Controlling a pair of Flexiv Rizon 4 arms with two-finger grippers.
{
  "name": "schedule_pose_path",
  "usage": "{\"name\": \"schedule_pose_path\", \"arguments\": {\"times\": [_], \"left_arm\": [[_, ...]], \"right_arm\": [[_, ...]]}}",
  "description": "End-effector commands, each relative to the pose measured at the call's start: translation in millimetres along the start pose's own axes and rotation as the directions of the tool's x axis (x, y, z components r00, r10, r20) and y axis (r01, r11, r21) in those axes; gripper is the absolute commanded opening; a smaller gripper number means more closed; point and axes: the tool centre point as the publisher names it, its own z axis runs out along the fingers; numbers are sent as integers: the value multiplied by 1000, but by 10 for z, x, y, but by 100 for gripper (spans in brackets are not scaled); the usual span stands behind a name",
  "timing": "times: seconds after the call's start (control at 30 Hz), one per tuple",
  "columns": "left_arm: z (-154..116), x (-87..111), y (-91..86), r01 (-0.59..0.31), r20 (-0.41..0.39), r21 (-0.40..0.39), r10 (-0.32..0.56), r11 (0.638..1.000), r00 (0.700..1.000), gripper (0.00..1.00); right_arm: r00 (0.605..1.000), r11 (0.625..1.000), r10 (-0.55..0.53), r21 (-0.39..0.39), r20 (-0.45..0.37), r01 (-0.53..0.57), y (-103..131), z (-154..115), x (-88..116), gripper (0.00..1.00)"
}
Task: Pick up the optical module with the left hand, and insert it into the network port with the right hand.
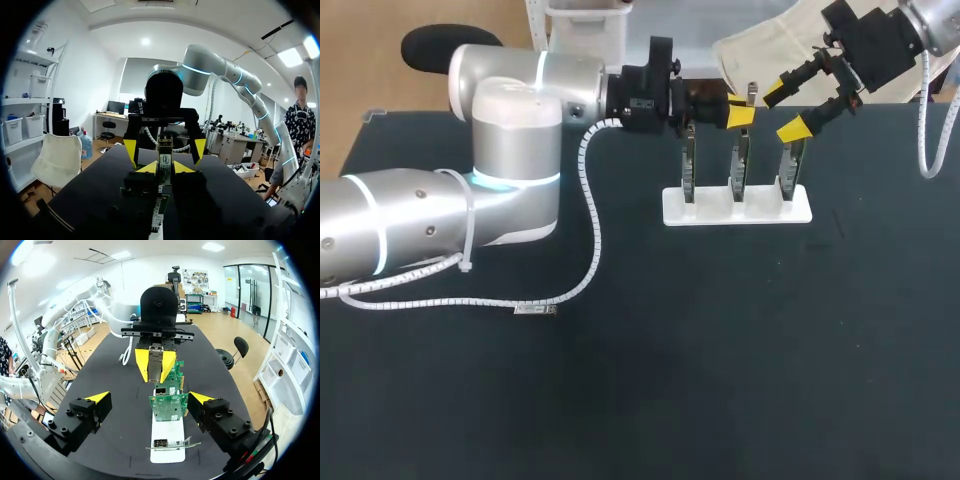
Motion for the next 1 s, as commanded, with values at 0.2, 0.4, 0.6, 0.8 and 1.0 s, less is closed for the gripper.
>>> {"name": "schedule_pose_path", "arguments": {"times": [0.2, 0.4, 0.6, 0.8, 1.0], "left_arm": [[21, -2, 50, -13, -3, 18, 13, 1000, 1000, 0], [21, -2, 50, -13, -3, 18, 13, 1000, 1000, 0], [21, -2, 50, -13, -3, 18, 13, 1000, 1000, 0], [21, -2, 50, -13, -3, 18, 13, 1000, 1000, 0], [21, -2, 50, -13, -3, 18, 13, 1000, 1000, 0]], "right_arm": [[1000, 1000, -1, 0, 2, 1, 1, 1, 4, 100], [1000, 1000, -1, 0, 2, 1, 1, 1, 4, 100], [1000, 1000, -10, 5, -3, 10, -11, -21, 11, 100], [1000, 997, -19, 78, -11, 20, -129, -136, 14, 100], [999, 994, -32, 103, 23, 30, -236, -195, -136, 100]]}}
